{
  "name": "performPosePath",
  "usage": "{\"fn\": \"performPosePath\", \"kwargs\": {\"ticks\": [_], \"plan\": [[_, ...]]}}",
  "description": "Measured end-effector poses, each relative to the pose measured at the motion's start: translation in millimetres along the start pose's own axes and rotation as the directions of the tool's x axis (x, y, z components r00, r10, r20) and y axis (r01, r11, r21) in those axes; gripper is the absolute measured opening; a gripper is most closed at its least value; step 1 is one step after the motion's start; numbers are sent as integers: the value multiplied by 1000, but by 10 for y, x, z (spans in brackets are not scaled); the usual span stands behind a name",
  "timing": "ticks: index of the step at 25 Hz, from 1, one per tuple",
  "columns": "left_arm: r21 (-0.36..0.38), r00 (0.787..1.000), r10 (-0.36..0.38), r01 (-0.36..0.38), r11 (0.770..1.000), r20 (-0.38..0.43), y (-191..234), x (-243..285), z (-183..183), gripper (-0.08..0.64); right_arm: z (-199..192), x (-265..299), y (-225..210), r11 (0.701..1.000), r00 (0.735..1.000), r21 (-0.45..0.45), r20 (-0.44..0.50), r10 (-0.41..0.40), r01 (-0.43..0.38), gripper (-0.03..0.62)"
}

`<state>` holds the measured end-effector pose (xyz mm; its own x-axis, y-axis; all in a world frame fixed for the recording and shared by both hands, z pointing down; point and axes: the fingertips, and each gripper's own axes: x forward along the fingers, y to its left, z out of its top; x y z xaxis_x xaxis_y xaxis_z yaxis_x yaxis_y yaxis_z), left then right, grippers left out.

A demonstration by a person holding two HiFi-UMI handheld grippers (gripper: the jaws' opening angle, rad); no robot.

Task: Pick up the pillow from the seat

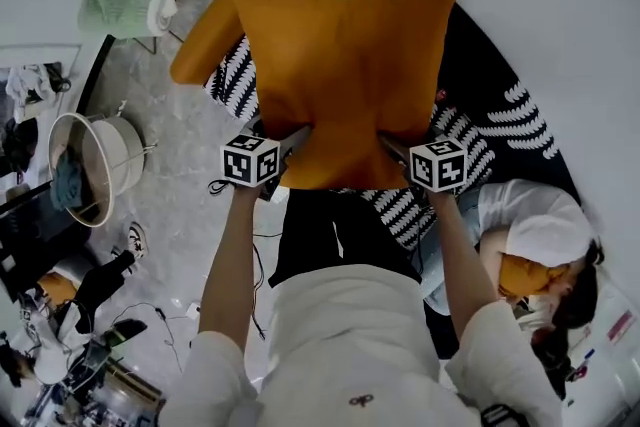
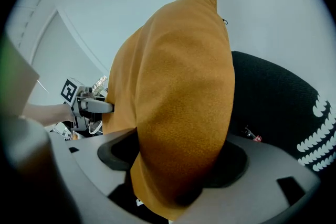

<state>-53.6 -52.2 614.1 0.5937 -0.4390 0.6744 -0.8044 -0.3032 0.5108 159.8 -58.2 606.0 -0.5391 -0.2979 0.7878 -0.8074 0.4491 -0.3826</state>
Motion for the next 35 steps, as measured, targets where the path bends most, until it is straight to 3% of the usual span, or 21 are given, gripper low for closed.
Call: {"fn": "performPosePath", "kwargs": {"ticks": [7, 18, 26, 35], "plan": [[63, 997, 1, -6, 998, 77, -419, -569, 245, 362, 172, -620, 359, 1000, 996, -26, 90, -15, 17, 359], [119, 986, -15, -5, 993, 165, -973, -1304, 340, 351, 189, -1402, 845, 998, 982, -57, 190, -6, 17, 357], [146, 982, -8, -20, 989, 189, -1076, -1588, 259, 350, 70, -1547, 1074, 999, 970, -43, 243, -3, 14, 356], [160, 979, -18, -14, 987, 201, -890, -1976, 237, 348, 66, -1546, 1535, 999, 956, -24, 292, -17, 25, 347]]}}
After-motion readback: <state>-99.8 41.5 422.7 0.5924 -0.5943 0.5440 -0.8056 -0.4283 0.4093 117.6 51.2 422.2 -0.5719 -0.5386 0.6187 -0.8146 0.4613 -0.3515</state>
